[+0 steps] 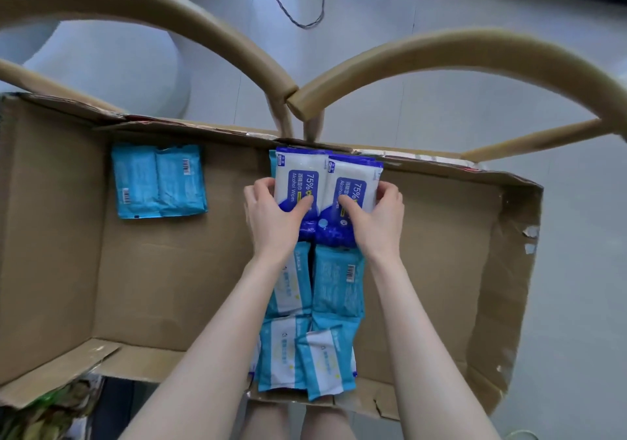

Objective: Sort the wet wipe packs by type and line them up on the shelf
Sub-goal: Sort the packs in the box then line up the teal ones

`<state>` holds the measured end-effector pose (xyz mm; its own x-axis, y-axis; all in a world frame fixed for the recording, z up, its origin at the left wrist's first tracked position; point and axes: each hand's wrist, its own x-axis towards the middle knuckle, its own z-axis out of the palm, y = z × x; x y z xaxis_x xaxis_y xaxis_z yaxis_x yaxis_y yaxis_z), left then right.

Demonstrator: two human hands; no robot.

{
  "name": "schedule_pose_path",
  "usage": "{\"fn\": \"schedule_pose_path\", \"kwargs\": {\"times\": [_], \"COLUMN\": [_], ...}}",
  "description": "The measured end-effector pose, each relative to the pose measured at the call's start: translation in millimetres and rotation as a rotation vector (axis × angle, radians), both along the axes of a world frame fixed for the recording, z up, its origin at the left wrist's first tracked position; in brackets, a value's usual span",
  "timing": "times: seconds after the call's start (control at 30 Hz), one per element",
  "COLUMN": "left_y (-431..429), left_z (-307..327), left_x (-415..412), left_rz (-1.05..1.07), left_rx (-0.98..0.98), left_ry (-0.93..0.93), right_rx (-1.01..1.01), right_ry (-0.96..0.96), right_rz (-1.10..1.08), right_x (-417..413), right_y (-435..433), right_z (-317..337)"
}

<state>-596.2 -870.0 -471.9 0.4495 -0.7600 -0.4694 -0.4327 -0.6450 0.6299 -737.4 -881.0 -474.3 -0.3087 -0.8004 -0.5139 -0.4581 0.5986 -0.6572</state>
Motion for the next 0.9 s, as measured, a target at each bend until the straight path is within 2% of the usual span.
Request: {"fn": "schedule_pose_path", "kwargs": {"times": [0.1, 0.2, 0.3, 0.43, 0.57, 0.7, 0.9], "left_y": [-3.0, 3.2, 12.7, 31.9, 51.4, 59.4, 56.8], "left_z": [3.4, 5.8, 19.6, 39.8, 38.7, 23.3, -19.8], "left_x": [3.5, 4.5, -0.9, -24.1, -66.0, -111.3, -171.9], "left_rz": [-0.017, -0.1, -0.034, 0.026, -0.007, -0.104, -0.072], "left_rx": [0.071, 0.067, 0.002, -0.041, -0.001, 0.076, 0.152], "left_ry": [0.084, 0.114, 0.273, 0.415, 0.52, 0.543, 0.517], "right_rx": [0.018, 0.013, -0.016, -0.01, 0.035, 0.073, 0.079], "right_ry": [-0.096, -0.269, -0.435, -0.548, -0.532, -0.456, -0.344], "right_rz": [-0.064, -0.16, -0.283, -0.373, -0.429, -0.433, -0.358], "right_x": [-2.6, -3.9, -12.9, -37.5, -74.2, -120.9, -178.4], "right_y": [-1.3, 4.2, 15.2, 38.3, 62.5, 81.7, 74.8], "right_z": [2.0, 13.7, 27.1, 37.0, 36.6, 26.7, -5.1]}}
